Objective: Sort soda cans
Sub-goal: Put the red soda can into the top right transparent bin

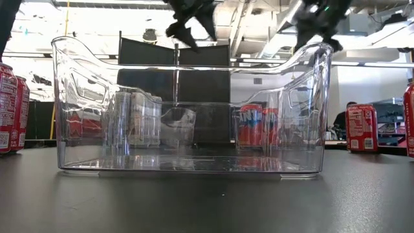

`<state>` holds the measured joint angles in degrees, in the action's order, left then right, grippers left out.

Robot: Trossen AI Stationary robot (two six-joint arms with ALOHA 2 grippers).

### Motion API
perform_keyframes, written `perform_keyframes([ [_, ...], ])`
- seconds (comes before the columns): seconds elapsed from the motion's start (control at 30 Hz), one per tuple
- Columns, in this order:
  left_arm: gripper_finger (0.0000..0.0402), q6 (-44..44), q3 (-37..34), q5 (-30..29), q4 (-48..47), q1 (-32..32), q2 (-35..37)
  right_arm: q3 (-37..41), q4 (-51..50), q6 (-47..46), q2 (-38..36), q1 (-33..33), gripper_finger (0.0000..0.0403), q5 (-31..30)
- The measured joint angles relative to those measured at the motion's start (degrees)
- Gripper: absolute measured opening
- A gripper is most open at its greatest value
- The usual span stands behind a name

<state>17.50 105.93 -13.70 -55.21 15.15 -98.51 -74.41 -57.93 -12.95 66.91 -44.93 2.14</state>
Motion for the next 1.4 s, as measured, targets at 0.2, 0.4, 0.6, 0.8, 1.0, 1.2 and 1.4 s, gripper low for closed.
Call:
perform_keyframes([
  [0.2,0.0352,-2.8,0.0,-0.6,9.9,-3.7,-0.1,-1.1,-14.4,2.6,-4.8,4.5,0.0391,5.6],
  [0.4,0.0352,-6.1,0.0,-2.8,11.7,-8.1,-0.1,0.7,-17.0,-8.2,-9.9,15.4,0.0391,5.6],
  [0.6,0.0352,-7.2,0.0,-2.9,10.5,-15.2,-0.1,0.7,-20.3,-27.3,-12.0,30.9,0.0391,5.5],
  [0.8,0.0352,-9.4,-1.8,-3.4,12.7,-24.1,0.0,0.7,-21.4,-46.0,-9.8,51.8,0.0391,2.3],
  [1.0,0.0352,-7.1,-8.7,-3.6,24.0,-29.7,-0.1,0.7,-21.2,-63.0,-3.7,69.4,0.0391,1.0],
  [1.2,0.0352,1.1,-12.6,-4.9,25.4,-32.2,-0.1,0.7,-15.5,-72.8,3.8,81.0,0.0391,1.0],
  [1.4,0.0352,3.1,-12.6,-6.0,29.0,-34.3,-0.1,0.7,-8.7,-75.9,9.4,86.6,0.0391,3.5],
])
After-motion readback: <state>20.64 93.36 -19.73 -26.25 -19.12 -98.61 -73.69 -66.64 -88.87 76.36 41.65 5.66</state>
